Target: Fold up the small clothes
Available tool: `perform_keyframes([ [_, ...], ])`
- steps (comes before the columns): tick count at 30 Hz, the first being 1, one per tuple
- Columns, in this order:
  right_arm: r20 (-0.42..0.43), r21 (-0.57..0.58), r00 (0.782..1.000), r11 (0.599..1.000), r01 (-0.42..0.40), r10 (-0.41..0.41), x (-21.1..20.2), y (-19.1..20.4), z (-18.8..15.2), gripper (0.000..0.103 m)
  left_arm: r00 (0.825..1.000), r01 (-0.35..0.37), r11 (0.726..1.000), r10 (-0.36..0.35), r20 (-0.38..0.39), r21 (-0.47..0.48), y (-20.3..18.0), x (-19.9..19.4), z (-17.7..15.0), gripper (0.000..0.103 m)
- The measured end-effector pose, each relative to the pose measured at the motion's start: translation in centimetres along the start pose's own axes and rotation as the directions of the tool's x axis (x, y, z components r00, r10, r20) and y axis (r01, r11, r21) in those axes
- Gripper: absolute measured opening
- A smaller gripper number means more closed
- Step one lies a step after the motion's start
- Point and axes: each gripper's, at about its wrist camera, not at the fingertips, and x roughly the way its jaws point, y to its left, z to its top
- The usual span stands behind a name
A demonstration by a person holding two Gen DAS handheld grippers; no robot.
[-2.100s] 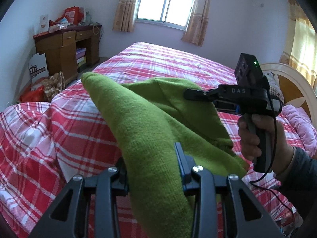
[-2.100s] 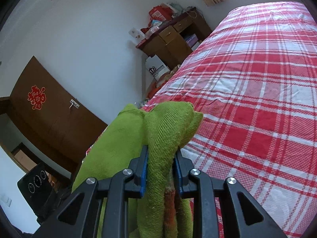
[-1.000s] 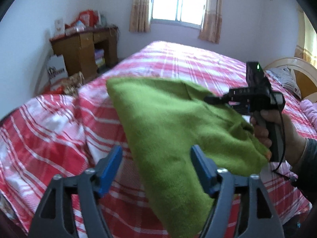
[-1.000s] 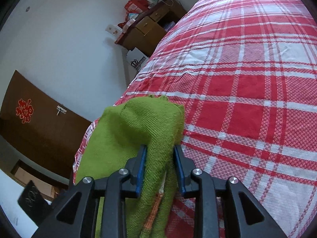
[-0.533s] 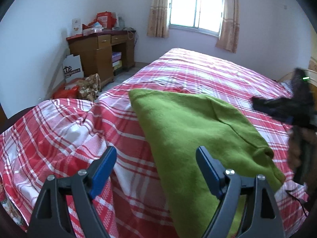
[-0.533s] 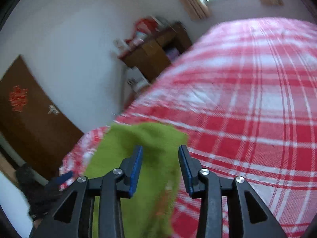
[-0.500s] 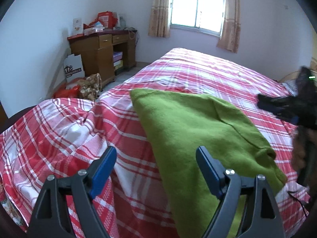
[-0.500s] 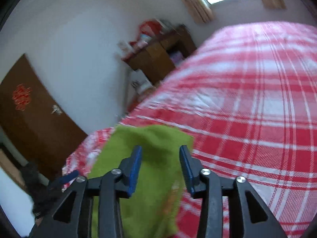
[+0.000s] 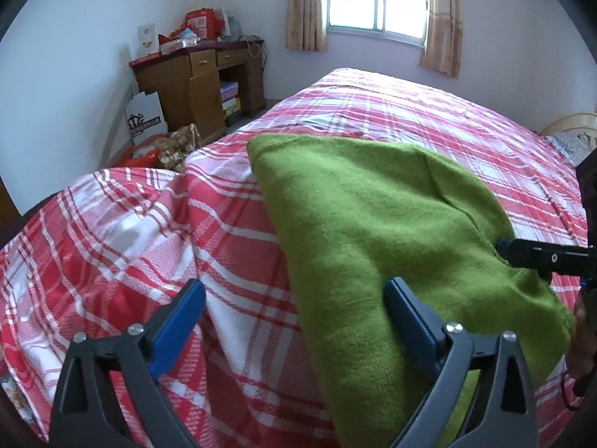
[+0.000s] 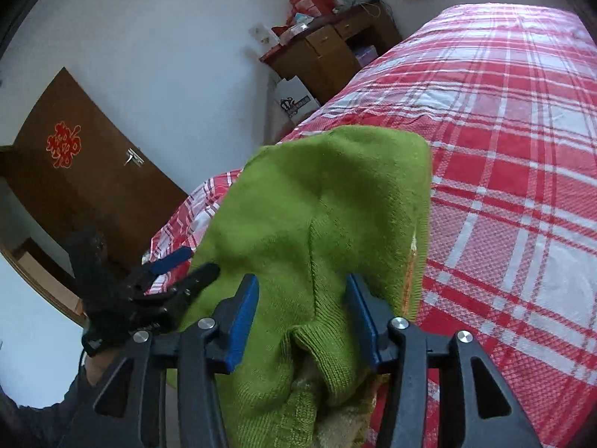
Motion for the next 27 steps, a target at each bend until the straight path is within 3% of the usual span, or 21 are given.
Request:
perform_keyframes([
  [5,0.018,-0.028,0.998,0.998,0.056,-0.056,-0.6,1.2,-0.2,0.05,1.0,0.0,0.999,0.0,-0.001,-0.052,0.2,-0.7,-0.3,0.102],
  [8,0.088,-0.061,0.982,0.983,0.173,-0.168,-3.3,3.7,-0.6,0.05,0.999,-0.02,0.999,0.022,0.047,-0.032,-0.4,-3.7,0.1,0.101],
  [11,0.189,-0.107,0.953,0.96,0.258,-0.235,-6.9,6.9,-1.7,0.051,0.991,0.026,0.998,-0.019,0.136,-0.051,-0.6,-7.7,0.8,0.101],
  [14,0.249,-0.13,0.935,0.948,0.29,-0.252,-9.4,9.4,-2.5,0.059,0.976,0.056,0.998,-0.047,0.213,-0.037,-1.5,-11.3,1.5,0.101],
  [19,0.34,-0.187,0.903,0.923,0.338,-0.262,-12.1,13.3,-3.3,0.06,0.95,0.09,0.996,-0.084,0.301,-0.006,-2.4,-15.5,2.4,0.103],
  [27,0.4,-0.196,0.879,0.912,0.359,-0.26,-14.4,15.1,-3.9,0.06,0.931,0.102,0.995,-0.096,0.353,0.0,-2.4,-17.4,3.1,0.103],
])
